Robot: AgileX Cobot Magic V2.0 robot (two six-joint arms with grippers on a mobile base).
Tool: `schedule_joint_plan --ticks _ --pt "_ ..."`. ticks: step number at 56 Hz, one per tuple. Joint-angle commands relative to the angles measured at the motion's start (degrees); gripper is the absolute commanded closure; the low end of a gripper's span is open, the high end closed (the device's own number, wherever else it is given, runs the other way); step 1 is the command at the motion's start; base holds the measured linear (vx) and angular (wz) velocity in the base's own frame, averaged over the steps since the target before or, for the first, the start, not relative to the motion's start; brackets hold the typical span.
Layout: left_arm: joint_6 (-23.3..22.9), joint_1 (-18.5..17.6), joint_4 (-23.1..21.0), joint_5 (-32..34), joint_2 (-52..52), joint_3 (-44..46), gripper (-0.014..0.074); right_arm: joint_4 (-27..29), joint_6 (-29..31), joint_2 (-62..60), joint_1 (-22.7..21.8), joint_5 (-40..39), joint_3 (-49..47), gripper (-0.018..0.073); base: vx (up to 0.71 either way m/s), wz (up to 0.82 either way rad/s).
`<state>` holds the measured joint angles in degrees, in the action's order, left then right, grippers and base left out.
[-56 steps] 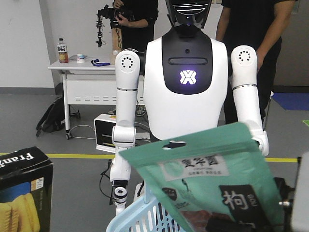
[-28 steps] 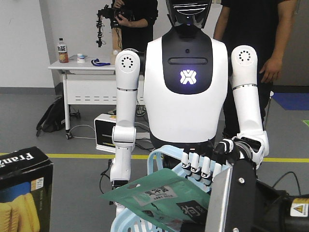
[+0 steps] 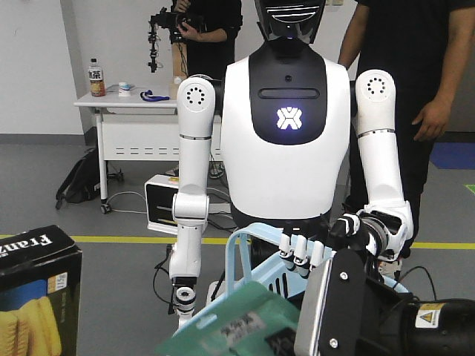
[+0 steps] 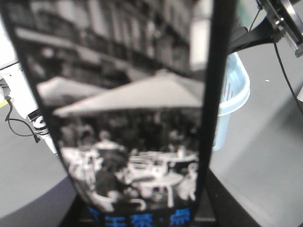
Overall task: Pick snacks and fruit into basket
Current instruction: 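Lower the teal bag into the basket and open the right gripper, then lower the black snack box into the basket and open the left gripper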
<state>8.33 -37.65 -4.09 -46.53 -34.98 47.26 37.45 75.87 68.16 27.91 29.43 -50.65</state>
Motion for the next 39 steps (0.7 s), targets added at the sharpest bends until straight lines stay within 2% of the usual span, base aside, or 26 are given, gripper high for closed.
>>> schedule_joint_plan --ticks 1,5,9,15,20,29,39 --pt "-0.1 0.0 -0.7 5.2 -0.1 2.3 0.0604 1.4 -0.9 -1.2 0.1 -3.5 -2.0 -0.0080 0.00 0.00" --pt "-0.1 0.0 -0.7 5.2 -0.1 2.3 0.0604 1.4 -1.0 -1.3 0.1 -3.5 -2.0 -0.0135 0.00 0.00" --pt "-0.1 0.0 -0.7 5.2 -0.1 2.3 0.0604 1.5 -1.1 -1.6 0.1 -3.4 -2.0 -0.0147 0.00 0.00" --pt "-0.1 0.0 -0.7 5.2 -0.1 2.3 0.0604 2.9 -1.1 -2.9 0.1 -3.3 -2.0 -0.0124 0.00 0.00" --pt "-0.1 0.0 -0.7 5.4 -0.1 2.3 0.0604 5.1 -1.1 -4.9 0.1 -3.3 -2.0 -0.0062 0.00 0.00" --pt "-0.1 0.0 -0.2 6.0 -0.1 2.3 0.0604 8.9 -2.7 -10.4 0.1 -3.3 -2.0 0.0156 0.00 0.00" --pt "-0.1 0.0 -0.3 10.6 -1.8 2.3 0.0604 10.8 -8.3 -18.1 0.1 -3.1 -2.0 0.0542 0.00 0.00"
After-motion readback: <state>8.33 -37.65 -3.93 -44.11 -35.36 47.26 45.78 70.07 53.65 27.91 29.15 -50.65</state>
